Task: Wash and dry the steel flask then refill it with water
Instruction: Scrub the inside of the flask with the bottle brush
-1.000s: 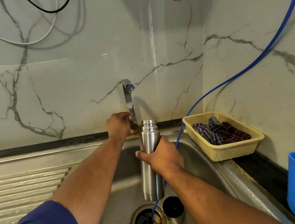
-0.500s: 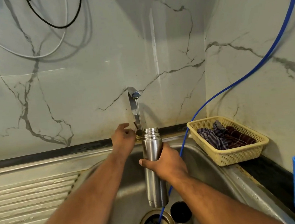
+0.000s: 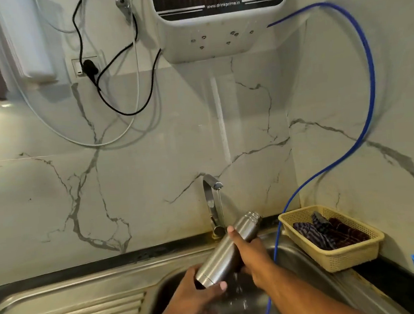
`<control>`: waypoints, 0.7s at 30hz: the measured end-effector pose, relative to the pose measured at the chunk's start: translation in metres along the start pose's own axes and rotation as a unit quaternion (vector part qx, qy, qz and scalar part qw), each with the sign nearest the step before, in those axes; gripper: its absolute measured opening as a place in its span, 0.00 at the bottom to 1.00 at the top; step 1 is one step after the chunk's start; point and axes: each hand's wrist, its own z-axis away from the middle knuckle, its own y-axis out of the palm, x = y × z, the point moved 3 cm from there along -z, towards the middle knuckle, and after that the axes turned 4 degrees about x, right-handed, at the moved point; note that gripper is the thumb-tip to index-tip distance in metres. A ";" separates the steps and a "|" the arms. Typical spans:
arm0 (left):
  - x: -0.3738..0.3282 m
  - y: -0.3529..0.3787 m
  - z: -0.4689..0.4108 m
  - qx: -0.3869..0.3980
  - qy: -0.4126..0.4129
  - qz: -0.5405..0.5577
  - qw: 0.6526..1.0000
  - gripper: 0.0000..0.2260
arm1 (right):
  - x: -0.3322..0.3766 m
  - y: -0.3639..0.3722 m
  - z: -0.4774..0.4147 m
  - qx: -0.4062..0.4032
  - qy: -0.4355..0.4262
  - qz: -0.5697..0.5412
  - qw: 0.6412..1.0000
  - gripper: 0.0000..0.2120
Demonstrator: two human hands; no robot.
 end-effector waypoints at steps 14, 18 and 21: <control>-0.075 0.025 -0.052 -0.179 0.232 0.046 0.955 0.36 | -0.028 -0.028 -0.007 0.042 0.051 0.192 0.979 0.48; -0.072 0.050 -0.075 -0.153 0.229 0.001 0.961 0.32 | -0.039 -0.036 -0.013 0.048 0.047 0.294 0.954 0.29; -0.063 0.056 -0.083 -0.120 0.237 -0.063 0.962 0.23 | -0.046 -0.028 -0.013 0.059 0.048 0.351 0.933 0.19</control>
